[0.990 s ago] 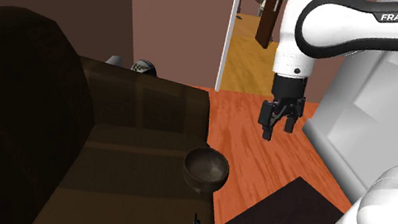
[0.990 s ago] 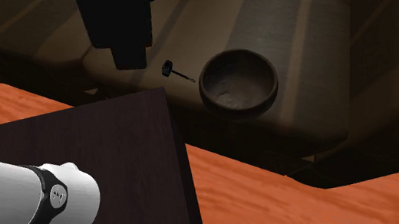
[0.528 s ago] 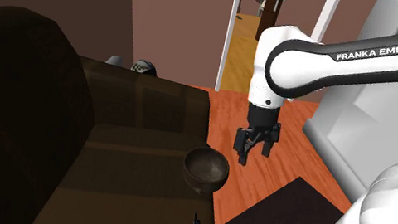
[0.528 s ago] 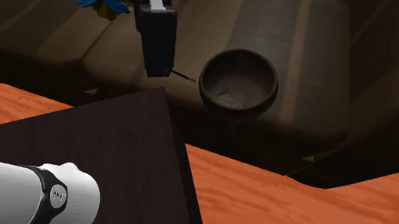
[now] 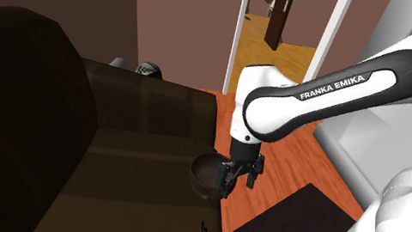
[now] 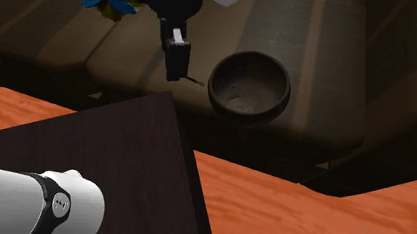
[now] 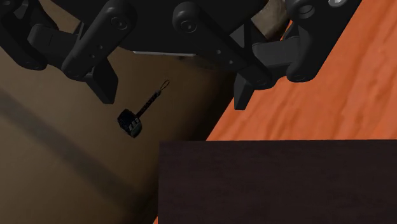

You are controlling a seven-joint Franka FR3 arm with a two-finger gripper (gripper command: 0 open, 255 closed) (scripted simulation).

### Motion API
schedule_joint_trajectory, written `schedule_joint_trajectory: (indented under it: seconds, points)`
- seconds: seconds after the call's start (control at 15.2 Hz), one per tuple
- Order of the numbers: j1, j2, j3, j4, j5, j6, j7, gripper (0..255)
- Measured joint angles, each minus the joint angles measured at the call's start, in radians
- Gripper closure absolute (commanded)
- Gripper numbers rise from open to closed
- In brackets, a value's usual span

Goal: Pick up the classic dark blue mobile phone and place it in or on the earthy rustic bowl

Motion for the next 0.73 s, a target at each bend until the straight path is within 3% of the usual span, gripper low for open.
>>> schedule_joint_trajectory:
  seconds: [0.26, 0.73]
  points:
    - [0.030, 0.164, 0.058, 0.017, 0.050, 0.160, 0.031, 0]
    - [0.062, 0.434, 0.110, 0.079, 0.070, 0.387, 0.068, 0]
